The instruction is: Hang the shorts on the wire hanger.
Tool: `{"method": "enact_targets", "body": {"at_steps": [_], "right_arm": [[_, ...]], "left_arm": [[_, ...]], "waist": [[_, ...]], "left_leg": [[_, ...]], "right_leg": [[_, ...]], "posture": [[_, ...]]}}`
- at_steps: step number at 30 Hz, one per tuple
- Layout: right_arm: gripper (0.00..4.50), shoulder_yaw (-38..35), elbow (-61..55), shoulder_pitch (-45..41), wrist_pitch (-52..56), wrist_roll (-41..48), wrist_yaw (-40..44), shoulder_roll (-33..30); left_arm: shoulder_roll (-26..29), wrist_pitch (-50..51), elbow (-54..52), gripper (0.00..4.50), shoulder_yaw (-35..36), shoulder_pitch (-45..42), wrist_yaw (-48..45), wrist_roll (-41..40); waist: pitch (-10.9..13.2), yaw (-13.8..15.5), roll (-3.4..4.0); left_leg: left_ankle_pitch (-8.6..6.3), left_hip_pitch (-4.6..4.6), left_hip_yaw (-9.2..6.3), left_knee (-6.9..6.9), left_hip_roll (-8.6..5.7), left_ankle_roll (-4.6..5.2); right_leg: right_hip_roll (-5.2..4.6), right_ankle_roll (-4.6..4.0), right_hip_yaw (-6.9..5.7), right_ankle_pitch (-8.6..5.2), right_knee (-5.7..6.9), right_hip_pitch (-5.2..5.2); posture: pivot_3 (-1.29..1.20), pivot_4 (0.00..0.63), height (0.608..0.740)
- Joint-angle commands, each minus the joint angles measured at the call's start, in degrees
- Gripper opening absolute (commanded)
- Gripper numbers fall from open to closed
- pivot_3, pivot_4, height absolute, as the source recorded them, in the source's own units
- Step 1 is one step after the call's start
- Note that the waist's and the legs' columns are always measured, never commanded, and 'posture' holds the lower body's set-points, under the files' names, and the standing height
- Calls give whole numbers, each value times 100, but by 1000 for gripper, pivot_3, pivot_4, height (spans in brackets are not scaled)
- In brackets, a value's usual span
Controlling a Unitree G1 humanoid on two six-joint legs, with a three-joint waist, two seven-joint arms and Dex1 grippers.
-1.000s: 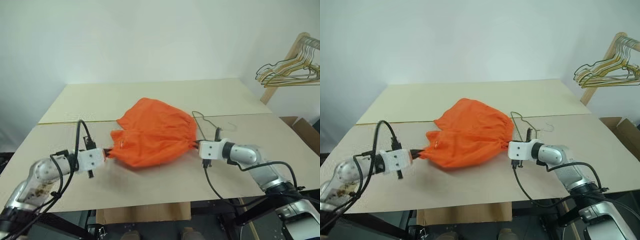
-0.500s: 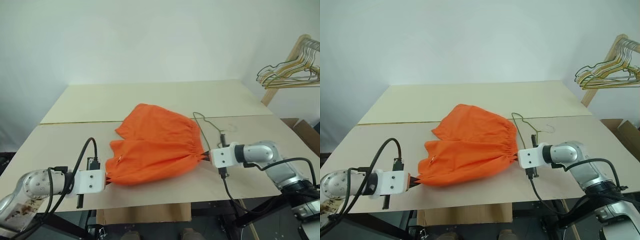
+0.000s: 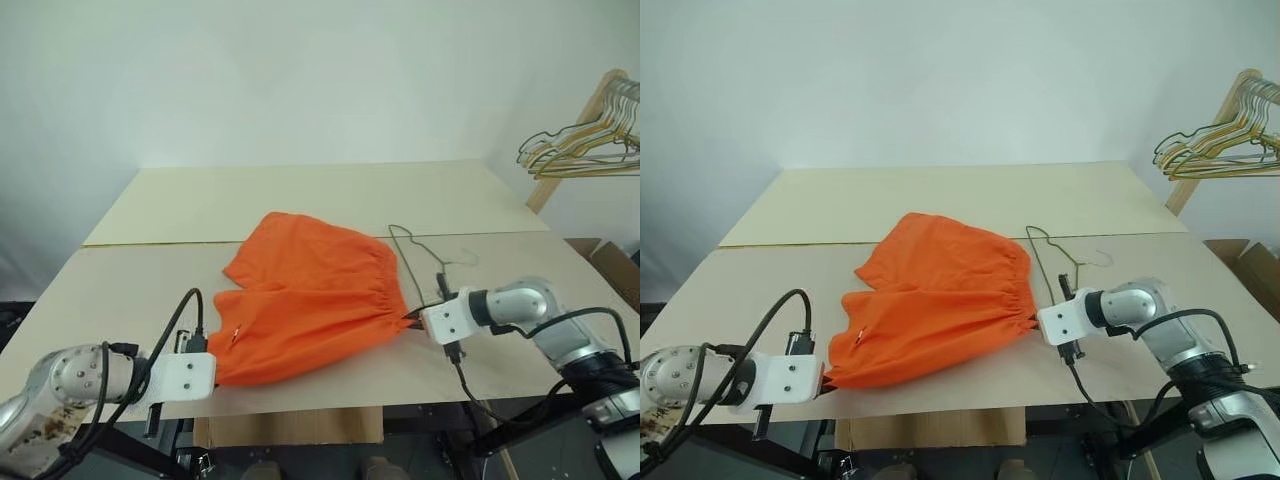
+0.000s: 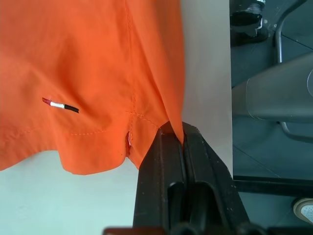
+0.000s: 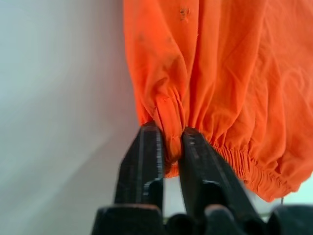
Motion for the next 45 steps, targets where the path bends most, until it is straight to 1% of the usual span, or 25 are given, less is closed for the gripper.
{"method": "enact_targets", "body": {"at_steps": [1, 2, 4, 5, 8, 9, 11, 13, 16, 18, 20, 22, 24, 26, 30, 32, 34, 37, 45], "right_arm": [[1964, -161, -214, 17, -59, 235, 169, -126], [2271, -182, -188, 32, -92, 198, 105, -115], [3064, -192, -149, 53, -96, 165, 130, -167], [3342, -210, -154, 74, -97, 210, 208, -239], [4404, -416, -212, 87, 174, 615, 544, -517], [4500, -534, -164, 49, 356, 781, 625, -607], [4500, -738, -54, -73, 818, 994, 704, -724], [4500, -895, 7, -257, 1700, 1107, 702, -759], [4500, -987, 124, -686, 3176, 1259, 718, -628], [4500, -1014, 310, -1026, 3985, 1097, 144, -261], [4500, -1027, 553, -1294, 4671, 918, -489, 188], [4500, -1024, 854, -1509, 5277, 742, -1121, 635], [4500, -1106, 1193, -1688, 5935, 640, -1791, 1111], [4500, -1191, 1324, -1735, 6313, 686, -2103, 1426], [4500, -1315, 1530, -1801, 6642, 696, -2645, 1807], [4500, -1364, 1649, -1806, 6692, 699, -2845, 1937], [4500, -1323, 1720, -1778, 6665, 702, -2906, 2014], [4500, -1160, 1903, -1752, 6603, 600, -2961, 2090], [4500, -1161, 2533, -1908, 6618, 622, -2932, 2274]], "left_arm": [[7, -19, -62, 650, 189, -106, -96, -165], [-26, -123, -35, 904, 226, -137, -105, -217], [-63, -140, -36, 1657, 382, -175, -247, -490], [-67, -192, -23, 1930, 501, -183, -338, -631], [26, -278, 84, 2897, 1061, -83, -715, -974], [66, -281, 153, 3240, 1312, -43, -883, -1090], [112, -247, 274, 3865, 1720, -22, -1155, -1293], [120, -238, 400, 4481, 1966, -84, -1291, -1422], [59, -218, 720, 4481, 2034, -447, -1201, -1539], [-193, -204, 911, 4481, 1857, -842, -935, -1680], [-568, -233, 1036, 4481, 1645, -1265, -687, -1857], [-849, -130, 1067, 4481, 1475, -1582, -485, -1956], [-1122, 8, 1060, 4481, 1442, -1815, -355, -2236], [-1339, 112, 1074, 4481, 1454, -1984, -280, -2514], [-1615, 320, 1083, 4481, 1465, -2189, -256, -3068], [-1674, 410, 1049, 4481, 1476, -2230, -304, -3329], [-1675, 469, 1018, 4481, 1463, -2248, -306, -3440], [-1619, 380, 1016, 4481, 1340, -2216, -287, -3281], [-1587, 306, 965, 4481, 1237, -2133, -244, -3060]], "waist": [[0, -1, -1], [1, -1, -1], [1, -8, -2], [1, -10, -2], [5, -7, -2], [6, -8, -2], [7, -9, -2], [7, -24, -3], [8, -38, -2], [8, -39, -1], [7, -40, 0], [6, -31, -2], [6, -17, -2], [6, -5, -2], [6, 5, -1], [6, -4, -1], [6, -8, -1], [5, -29, -1], [5, -37, -1]], "left_leg": [[0, 0, 0, 0, 0, 0], [0, 0, 0, 0, 0, 0], [0, 1, 1, 0, 1, 0], [0, 1, 1, 0, 1, 0], [0, 0, 2, 0, 0, 0], [0, 0, 2, 0, 0, 0], [0, 1, 3, 0, 0, 0], [0, 7, 3, 0, 1, 0], [0, 15, 10, 0, 5, 0], [0, 18, 9, 0, 7, 0], [0, 19, 9, 0, 11, 0], [0, 14, 7, 0, 10, -1], [0, 0, 0, 0, 7, -1], [-1, -19, -4, 0, 5, -1], [-2, -71, -18, 3, -8, -3], [-2, -97, -19, 8, -13, -4], [-1, -103, -17, 9, -15, -4], [-1, -99, -18, 9, -15, -4], [0, -96, -22, 9, -13, -5]], "right_leg": [[0, -1, 0, 0, 0, 0], [0, -1, 0, -1, 0, 0], [0, -4, 0, -2, 0, -1], [0, -5, 0, -2, 1, -1], [-2, -13, 0, -7, 2, -3], [-2, -14, 0, -8, 2, -3], [-2, -33, 0, -19, 1, -2], [-2, -38, -1, -22, 2, 1], [-1, -42, 0, -23, 6, 2], [2, -42, -2, -24, 12, 2], [6, -41, -2, -23, 17, 0], [10, -10, -1, -3, 20, -3], [12, -10, -1, -2, 20, -10], [11, -8, -1, 1, 20, -23], [3, 1, -5, 6, 20, -62], [-1, 7, -4, 11, 21, -89], [-3, 10, -2, 15, 21, -96], [-1, 9, -2, 16, 22, -94], [4, 6, -1, 18, 24, -93]], "posture": [[71, 0, 740], [68, 0, 740], [65, 0, 740], [62, 0, 740], [57, 0, 740], [57, 0, 740], [58, 0, 740], [59, 0, 740], [61, 0, 740], [56, 0, 740], [56, 0, 740], [50, 0, 740], [53, 0, 740], [53, 0, 740], [56, 0, 740], [61, 0, 740], [65, 0, 740], [70, 0, 740], [83, 0, 740]]}}
